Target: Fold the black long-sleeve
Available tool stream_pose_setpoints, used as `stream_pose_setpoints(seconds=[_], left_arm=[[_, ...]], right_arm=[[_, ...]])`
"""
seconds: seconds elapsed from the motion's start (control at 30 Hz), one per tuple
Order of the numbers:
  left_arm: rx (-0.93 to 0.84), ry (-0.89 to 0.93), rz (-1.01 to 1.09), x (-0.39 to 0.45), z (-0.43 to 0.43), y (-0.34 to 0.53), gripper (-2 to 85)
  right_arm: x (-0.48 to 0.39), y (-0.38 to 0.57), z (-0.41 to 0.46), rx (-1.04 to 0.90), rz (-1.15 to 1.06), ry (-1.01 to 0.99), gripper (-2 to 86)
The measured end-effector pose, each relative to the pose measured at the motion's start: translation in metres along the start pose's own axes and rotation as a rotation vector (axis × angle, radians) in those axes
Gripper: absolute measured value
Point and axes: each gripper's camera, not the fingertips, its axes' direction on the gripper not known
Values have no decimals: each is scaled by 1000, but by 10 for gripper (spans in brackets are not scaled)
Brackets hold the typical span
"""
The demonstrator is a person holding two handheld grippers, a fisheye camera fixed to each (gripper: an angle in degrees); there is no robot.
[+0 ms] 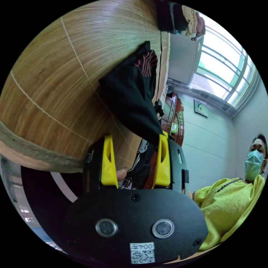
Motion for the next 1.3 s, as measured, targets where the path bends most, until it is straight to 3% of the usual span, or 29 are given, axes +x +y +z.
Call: stream_pose_setpoints(seconds=[0.1,0.27,0.33,0.43,0.53,0.6,0.73,1.0,1.13,1.3], left_arm=[[118,123,-29,-7,14,4,236],[248,154,-34,-15,35,8,221],[285,33,-24,-11,43,14,138],[301,-147,-9,-7,45,29,106],[283,-267,34,-2,47,42,100],[275,-307,53,0,46,49,99],[279,-317,62,-4,47,64,98],[298,-324,67,-10,64,99,93],[342,-399,98,11,66,126,86],[447,-434,158,67,43,172,83]], right_arm=[[-6,2,0,-43,-6,11,62],[3,17,2,-118,11,21,63],[7,27,7,-154,-1,25,67],[5,34,14,-266,-138,163,119],[3,13,-16,-153,-225,289,156],[2,-11,-35,-78,-248,292,161],[-3,-62,-35,-107,-289,277,150],[-34,-69,11,-62,-332,200,81],[-87,-54,46,-43,-409,447,43],[-223,-8,93,-137,-748,596,39]])
